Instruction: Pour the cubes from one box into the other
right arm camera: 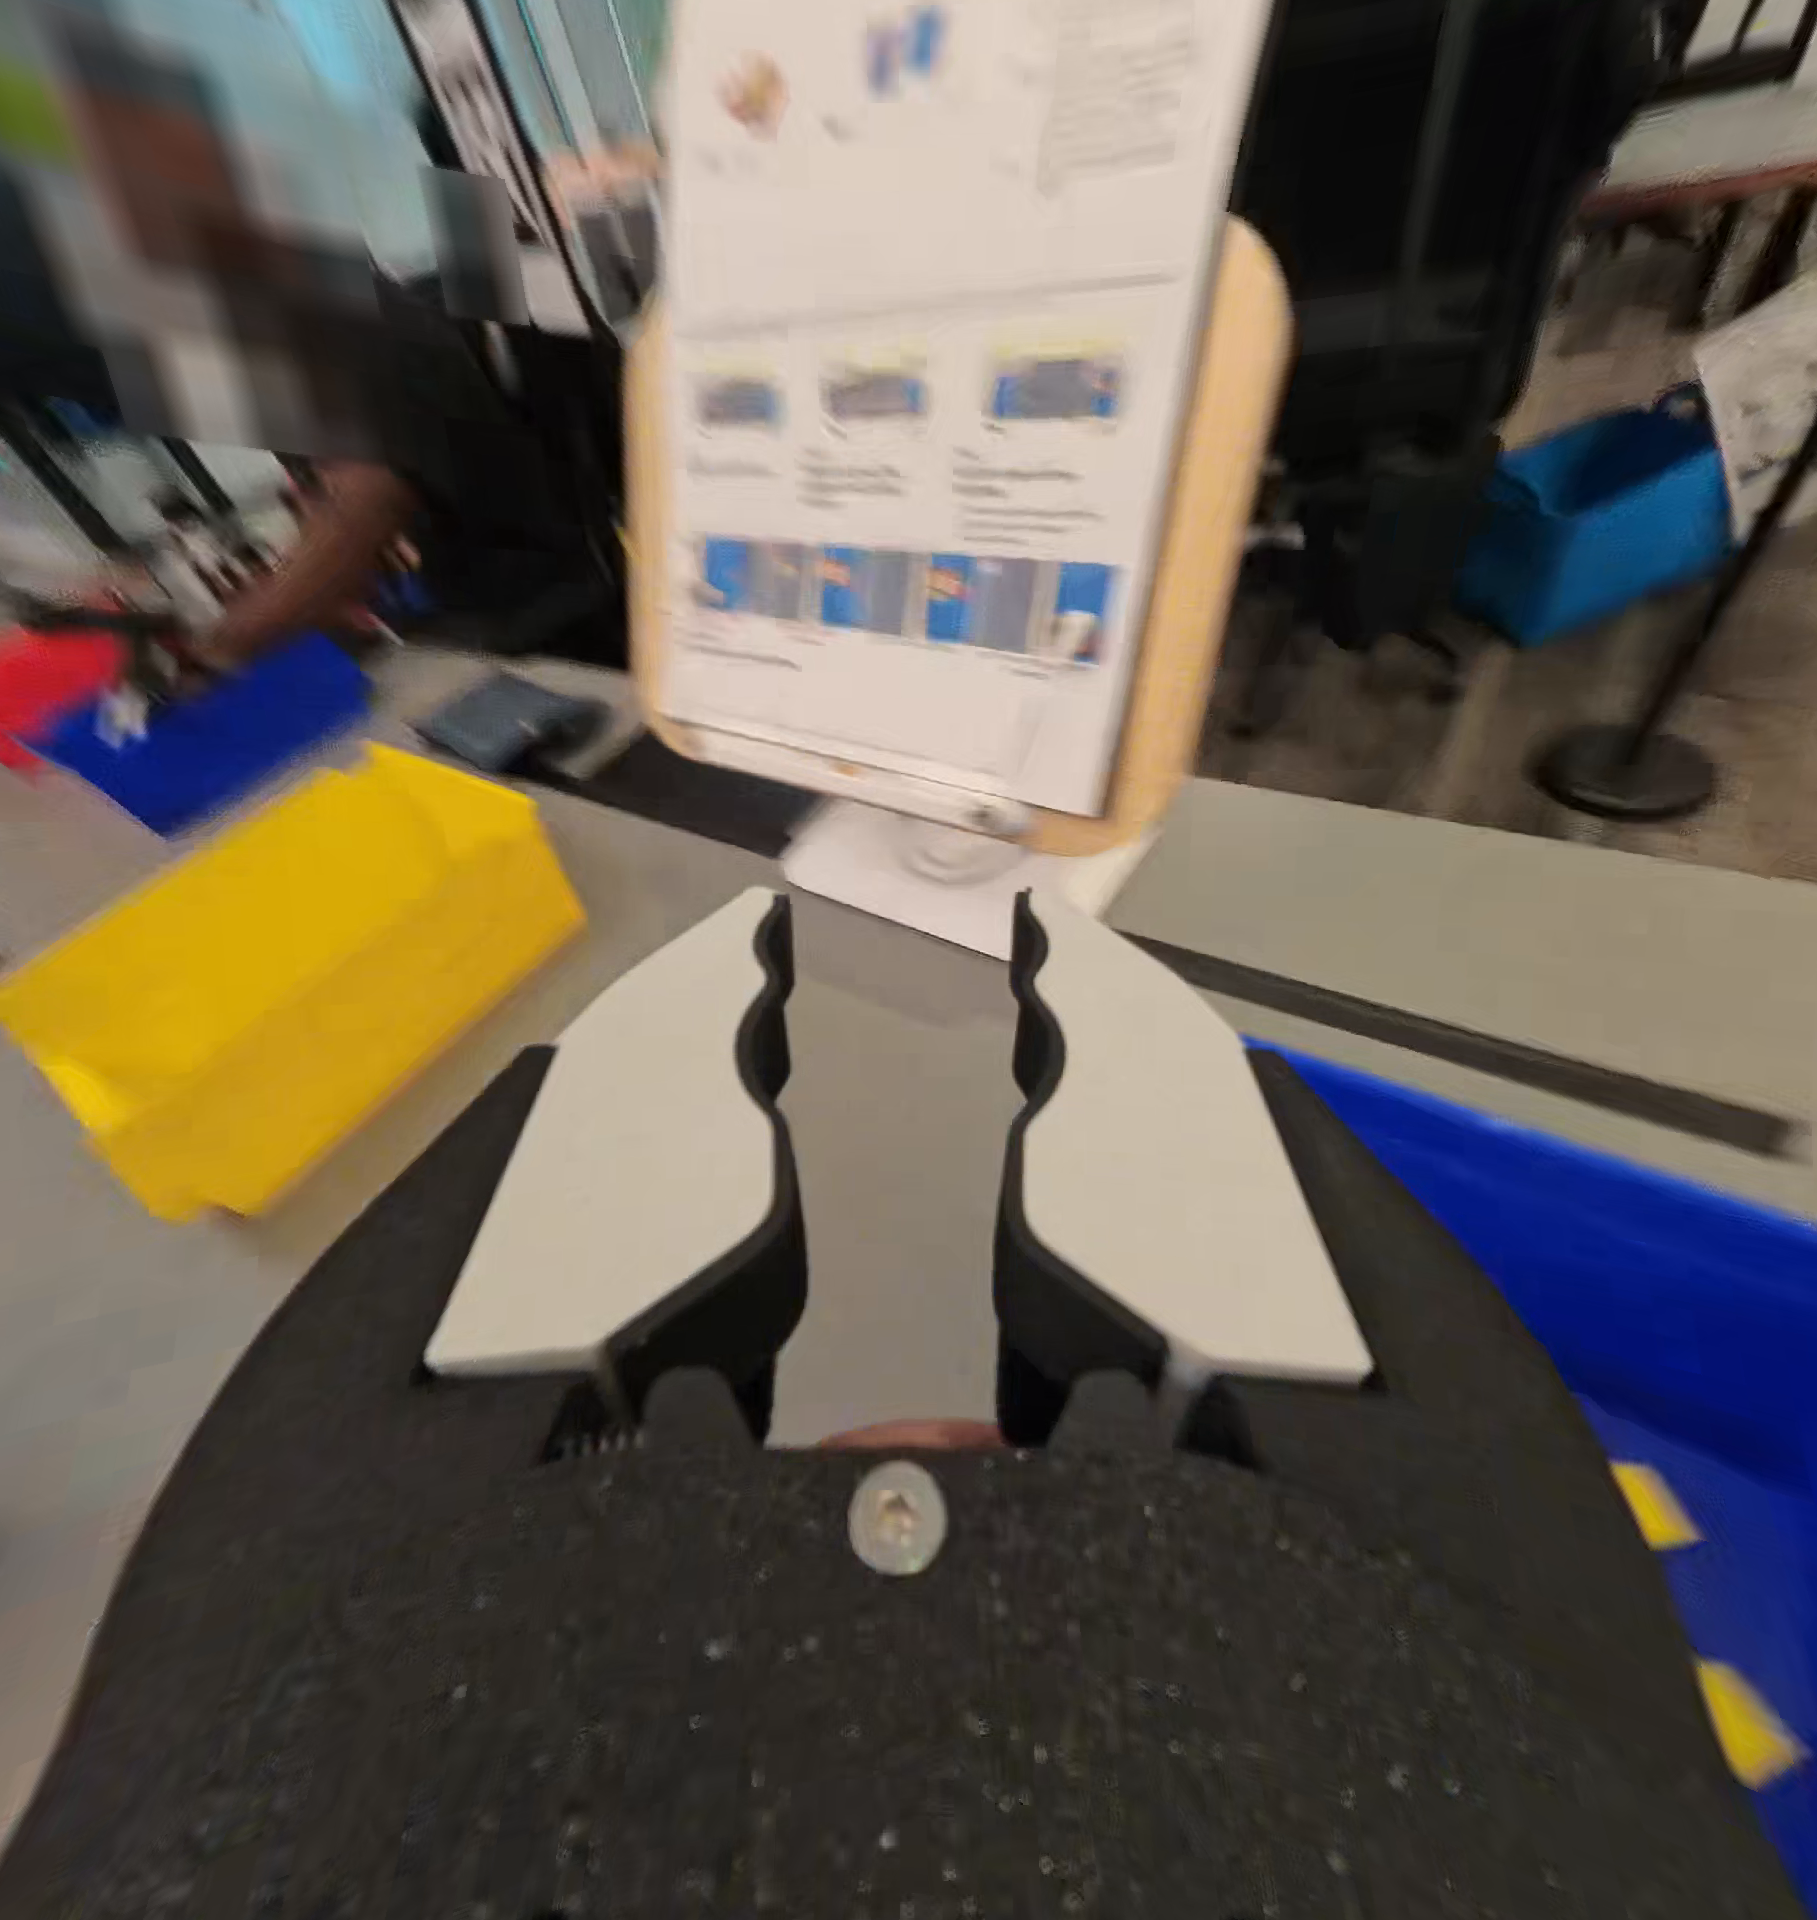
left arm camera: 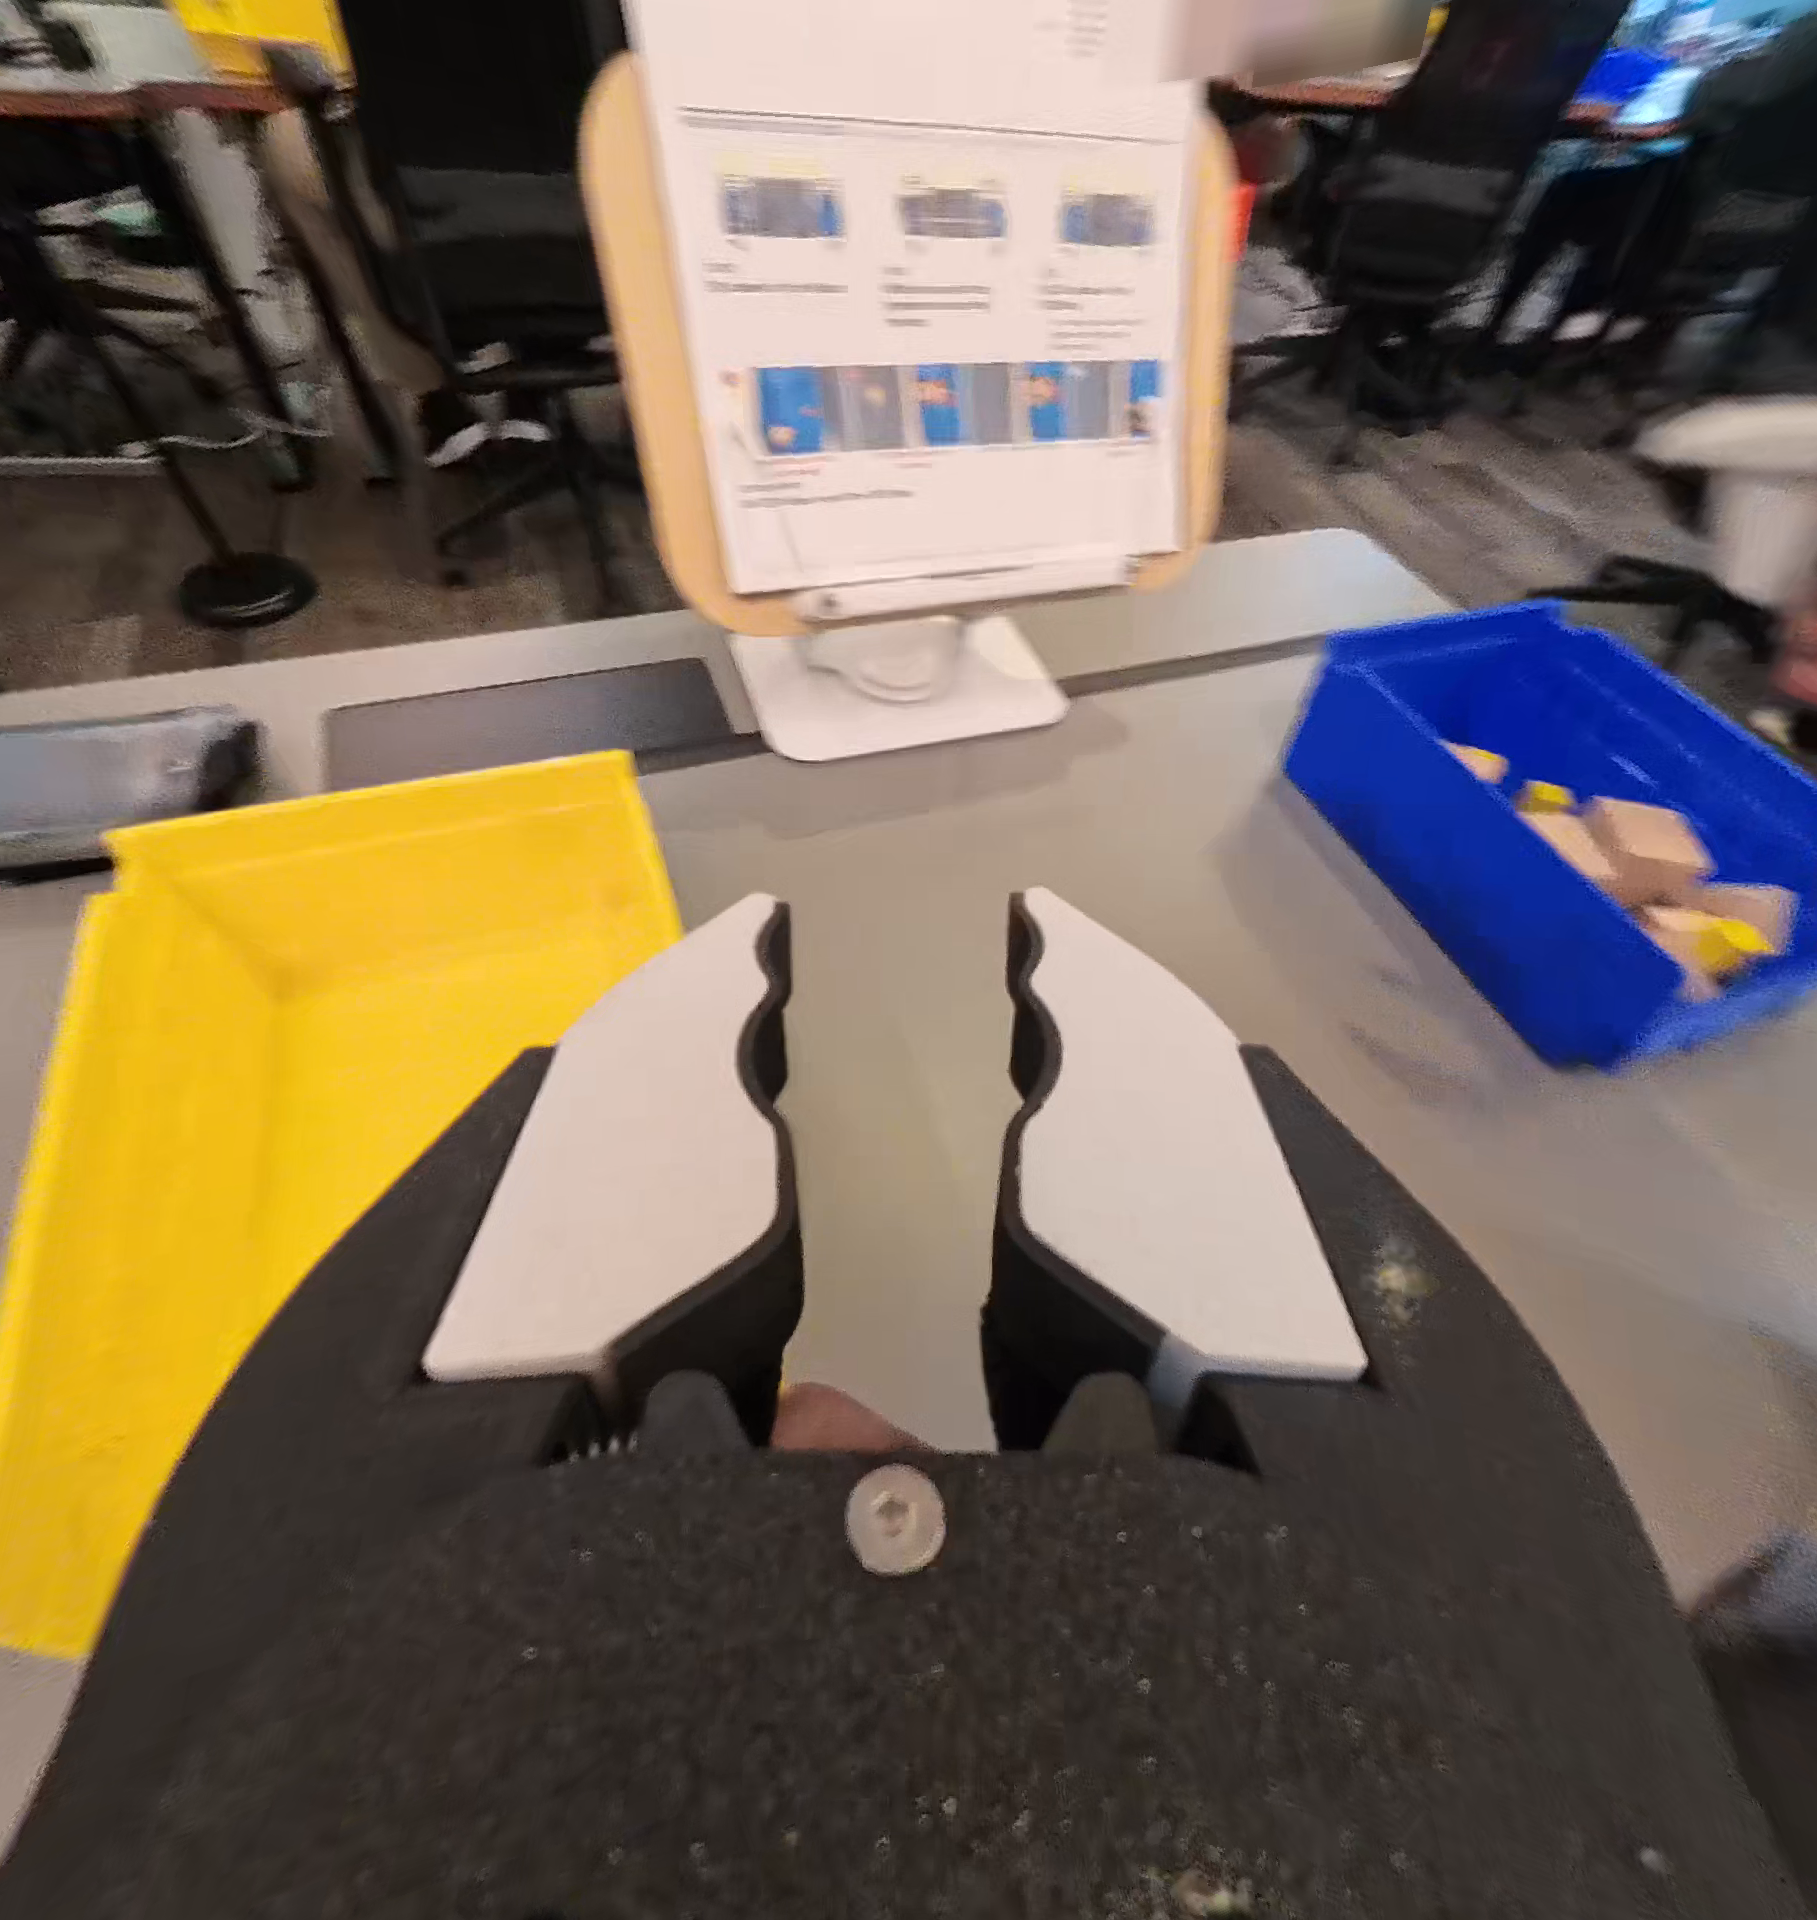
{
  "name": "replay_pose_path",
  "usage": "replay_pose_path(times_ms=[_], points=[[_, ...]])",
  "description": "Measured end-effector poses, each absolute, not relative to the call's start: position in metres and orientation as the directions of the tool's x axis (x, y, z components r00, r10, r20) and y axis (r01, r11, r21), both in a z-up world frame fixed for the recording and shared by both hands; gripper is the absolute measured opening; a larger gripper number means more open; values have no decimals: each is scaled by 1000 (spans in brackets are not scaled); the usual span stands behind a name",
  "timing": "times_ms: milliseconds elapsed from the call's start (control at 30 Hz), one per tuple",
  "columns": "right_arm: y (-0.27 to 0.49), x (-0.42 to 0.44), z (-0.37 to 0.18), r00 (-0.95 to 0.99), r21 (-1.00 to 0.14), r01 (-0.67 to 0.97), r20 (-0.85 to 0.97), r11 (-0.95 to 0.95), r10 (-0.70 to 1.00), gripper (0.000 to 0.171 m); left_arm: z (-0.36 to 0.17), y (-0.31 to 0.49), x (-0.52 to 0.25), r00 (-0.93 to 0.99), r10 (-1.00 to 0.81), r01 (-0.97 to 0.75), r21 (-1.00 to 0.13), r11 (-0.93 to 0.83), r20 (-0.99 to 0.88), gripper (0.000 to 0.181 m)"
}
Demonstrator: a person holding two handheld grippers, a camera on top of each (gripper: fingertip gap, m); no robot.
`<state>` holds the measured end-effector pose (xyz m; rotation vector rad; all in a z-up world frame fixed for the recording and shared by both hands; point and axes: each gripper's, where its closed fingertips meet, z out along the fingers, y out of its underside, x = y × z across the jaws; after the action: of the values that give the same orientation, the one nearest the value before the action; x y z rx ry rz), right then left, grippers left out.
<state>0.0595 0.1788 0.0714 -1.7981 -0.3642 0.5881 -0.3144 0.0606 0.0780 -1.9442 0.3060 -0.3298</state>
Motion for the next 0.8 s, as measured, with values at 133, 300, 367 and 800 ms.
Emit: replay_pose_path(times_ms=[133, 300, 367, 800], points=[[99, 38, 42, 888, -965, -185, -246, -188, 388, 40, 13, 74, -362, 980, -149, 29, -845, -535, 128, 46], [-20, 94, -66, 974, -969, -116, -153, -218, 164, 40, -30, -12, -376, 938, -152, 231, -890, -394, 311, 38], [-51, 119, -93, 991, -955, 79, 45, -286, 124, 42, -40, -35, -389, 973, -114, 164, -949, -268, 200, 28], [-31, 195, -104, 996, -956, -6, 19, -293, -84, 37, -94, -32, -426, 998, 47, 62, -960, -274, 51, 37]])
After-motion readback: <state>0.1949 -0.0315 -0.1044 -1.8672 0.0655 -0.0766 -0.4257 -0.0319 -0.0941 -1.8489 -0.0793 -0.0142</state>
